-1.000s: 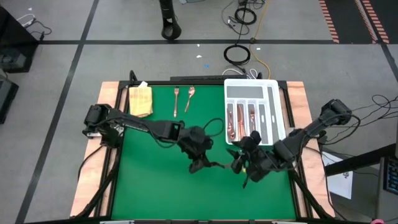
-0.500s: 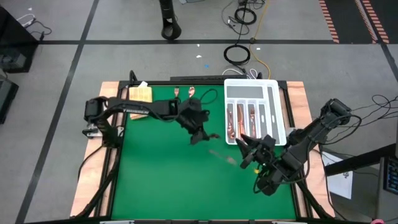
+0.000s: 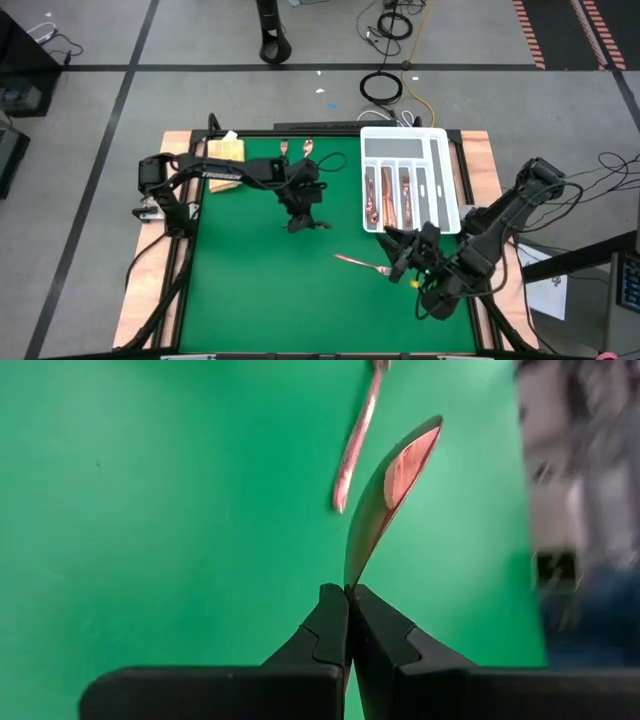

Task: Sort silverware
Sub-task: Put the bottom gold spoon into the silverware organizer

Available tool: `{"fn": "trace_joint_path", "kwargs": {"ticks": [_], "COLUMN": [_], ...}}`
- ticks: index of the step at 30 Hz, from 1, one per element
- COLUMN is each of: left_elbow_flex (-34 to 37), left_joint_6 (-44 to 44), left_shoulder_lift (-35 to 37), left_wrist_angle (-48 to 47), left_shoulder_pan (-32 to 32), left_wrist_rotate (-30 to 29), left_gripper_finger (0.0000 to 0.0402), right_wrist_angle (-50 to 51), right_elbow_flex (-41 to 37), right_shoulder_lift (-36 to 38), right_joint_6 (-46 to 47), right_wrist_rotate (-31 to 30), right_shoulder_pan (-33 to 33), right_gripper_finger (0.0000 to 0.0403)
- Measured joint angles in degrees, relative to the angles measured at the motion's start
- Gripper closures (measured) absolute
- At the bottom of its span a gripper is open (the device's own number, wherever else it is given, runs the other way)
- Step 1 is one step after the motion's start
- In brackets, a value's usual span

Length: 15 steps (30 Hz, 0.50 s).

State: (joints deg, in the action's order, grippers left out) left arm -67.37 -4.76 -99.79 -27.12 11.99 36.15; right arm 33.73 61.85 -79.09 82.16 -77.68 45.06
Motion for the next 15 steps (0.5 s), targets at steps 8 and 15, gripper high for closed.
{"fn": "trace_joint_path", "kwargs": {"ticks": [8,15], "left_elbow_flex": [-20.12,-41.9], "left_joint_6": [27.79,41.43], "left_shoulder_lift": [-6.17,-18.56], "left_wrist_angle": [-22.94,-37.0], "left_shoulder_pan": [-1.9,-0.63], "left_wrist_rotate": [-15.33,-17.89], "left_gripper_finger": [0.0393,0.0393], "right_wrist_angle": [-0.05,-0.15], "right_elbow_flex": [3.69,3.98], "right_shoulder_lift": [0.0,0.02], "right_joint_6": [-7.92,-7.76], "right_wrist_rotate": [8.09,9.87], "right_shoulder_pan": [0.44,0.44], "right_gripper_finger": [0.0234,0.0234]}}
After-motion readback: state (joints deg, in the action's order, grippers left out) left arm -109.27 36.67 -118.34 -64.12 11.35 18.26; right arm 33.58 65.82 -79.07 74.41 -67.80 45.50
